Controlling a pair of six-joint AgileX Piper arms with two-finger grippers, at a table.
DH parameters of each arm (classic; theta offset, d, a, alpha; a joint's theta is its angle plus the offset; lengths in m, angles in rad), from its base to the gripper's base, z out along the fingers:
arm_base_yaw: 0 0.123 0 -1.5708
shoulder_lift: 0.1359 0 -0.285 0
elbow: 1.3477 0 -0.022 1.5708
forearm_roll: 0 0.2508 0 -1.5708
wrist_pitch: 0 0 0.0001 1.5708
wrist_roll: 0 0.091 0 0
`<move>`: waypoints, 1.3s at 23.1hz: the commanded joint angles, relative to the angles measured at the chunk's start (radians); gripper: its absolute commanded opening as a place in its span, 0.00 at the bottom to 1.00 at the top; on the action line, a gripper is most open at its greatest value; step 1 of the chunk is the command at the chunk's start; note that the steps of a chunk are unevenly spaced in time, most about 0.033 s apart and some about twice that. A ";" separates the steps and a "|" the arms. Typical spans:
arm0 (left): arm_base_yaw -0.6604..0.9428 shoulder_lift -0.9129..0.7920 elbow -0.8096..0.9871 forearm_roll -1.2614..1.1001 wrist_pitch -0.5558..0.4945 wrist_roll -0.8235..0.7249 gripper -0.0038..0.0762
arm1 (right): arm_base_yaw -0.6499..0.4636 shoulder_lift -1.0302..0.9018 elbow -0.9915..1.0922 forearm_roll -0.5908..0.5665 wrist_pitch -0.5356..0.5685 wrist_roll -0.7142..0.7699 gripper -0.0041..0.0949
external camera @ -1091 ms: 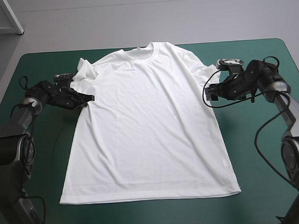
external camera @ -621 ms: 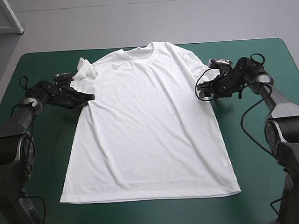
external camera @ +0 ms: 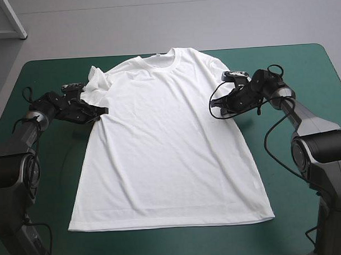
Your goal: Fold the cloth
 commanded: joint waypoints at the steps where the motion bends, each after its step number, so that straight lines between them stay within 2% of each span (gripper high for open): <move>1: -0.013 -0.064 -0.004 0.023 0.007 -0.002 0.07 | -0.001 -0.085 -0.019 0.005 -0.024 -0.013 0.03; 5: -0.013 -0.126 -0.065 0.070 0.050 -0.011 0.07 | -0.001 -0.175 -0.019 -0.033 -0.047 -0.030 0.03; 9: -0.011 -0.184 -0.217 0.089 0.152 -0.014 0.07 | -0.001 -0.292 -0.019 -0.151 -0.053 -0.021 0.03; 12: -0.011 -0.217 -0.344 0.108 0.220 -0.014 0.07 | -0.001 -0.363 -0.019 -0.204 -0.081 -0.011 0.03; 16: -0.011 -0.262 -0.496 0.148 0.260 -0.031 0.07 | -0.001 -0.451 -0.034 -0.238 -0.100 -0.011 0.03; 18: -0.011 -0.282 -0.572 0.204 0.279 -0.069 0.07 | -0.001 -0.483 -0.061 -0.248 -0.091 -0.011 0.03; 21: -0.011 -0.327 -0.695 0.325 0.353 -0.113 0.07 | -0.001 -0.520 -0.211 -0.246 -0.022 -0.002 0.03; 24: -0.011 -0.371 -0.730 0.346 0.354 -0.114 0.07 | -0.001 -0.522 -0.368 -0.243 0.048 0.008 0.03; 26: -0.011 -0.398 -0.750 0.348 0.293 -0.114 0.07 | -0.001 -0.519 -0.458 -0.243 0.050 0.016 0.03; 27: -0.011 -0.404 -0.752 0.348 0.252 -0.116 0.07 | -0.001 -0.515 -0.506 -0.245 0.039 0.016 0.03; 30: -0.011 -0.393 -0.752 0.335 0.223 -0.119 0.07 | -0.001 -0.502 -0.520 -0.261 -0.054 0.014 0.03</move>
